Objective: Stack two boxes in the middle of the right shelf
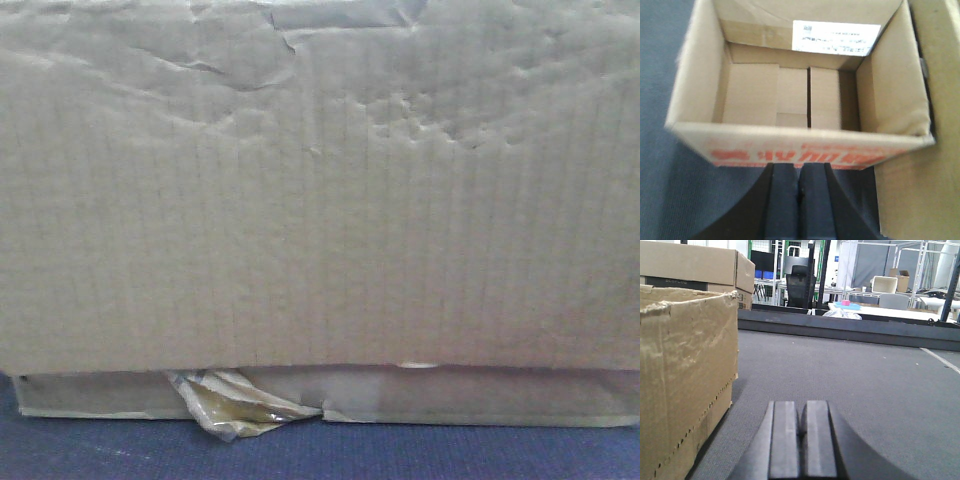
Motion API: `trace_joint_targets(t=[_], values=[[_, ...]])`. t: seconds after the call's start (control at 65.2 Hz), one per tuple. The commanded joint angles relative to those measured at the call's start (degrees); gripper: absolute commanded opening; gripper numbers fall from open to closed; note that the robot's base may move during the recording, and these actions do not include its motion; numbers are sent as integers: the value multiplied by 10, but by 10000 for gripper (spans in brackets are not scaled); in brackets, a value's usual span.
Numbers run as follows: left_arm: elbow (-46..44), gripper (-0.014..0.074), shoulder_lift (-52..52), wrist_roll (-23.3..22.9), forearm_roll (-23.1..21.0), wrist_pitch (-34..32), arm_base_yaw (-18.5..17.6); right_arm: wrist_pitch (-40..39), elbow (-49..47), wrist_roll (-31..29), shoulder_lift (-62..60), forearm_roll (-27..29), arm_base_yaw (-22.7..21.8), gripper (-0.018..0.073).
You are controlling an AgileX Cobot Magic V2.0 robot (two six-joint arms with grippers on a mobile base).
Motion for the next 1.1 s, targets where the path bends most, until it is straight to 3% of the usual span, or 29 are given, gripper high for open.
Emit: trace_joint_targets(t=[0.0, 0.092, 0.261, 0.521, 0.613, 0.736, 0.813, 0.889, 0.966, 1.089], values=[[-43, -100, 61, 22, -11, 6, 6, -13, 0, 0, -2, 2, 0, -162], [-91, -100, 124, 69, -40, 37, 31, -13, 0, 0, -2, 2, 0, -162], [-185, -100, 233, 180, -142, 84, 110, -13, 0, 0, -2, 2, 0, -162], [-264, -99, 303, 187, -83, 85, 184, -13, 0, 0, -2, 2, 0, -162], [-264, -59, 313, 189, -74, 84, 190, -13, 0, 0, -2, 2, 0, -162], [-264, 127, 324, 191, -40, 84, 189, -13, 0, 0, -2, 2, 0, -162], [-264, 244, 330, 191, -45, 85, 189, -13, 0, 0, -2, 2, 0, -162], [-264, 333, 340, 191, -78, 88, 189, -13, 0, 0, -2, 2, 0, -162], [-264, 354, 355, 193, -90, 89, 185, -13, 0, 0, -2, 2, 0, -162], [-264, 330, 384, 195, -72, 88, 176, -13, 0, 0, -2, 2, 0, -162]])
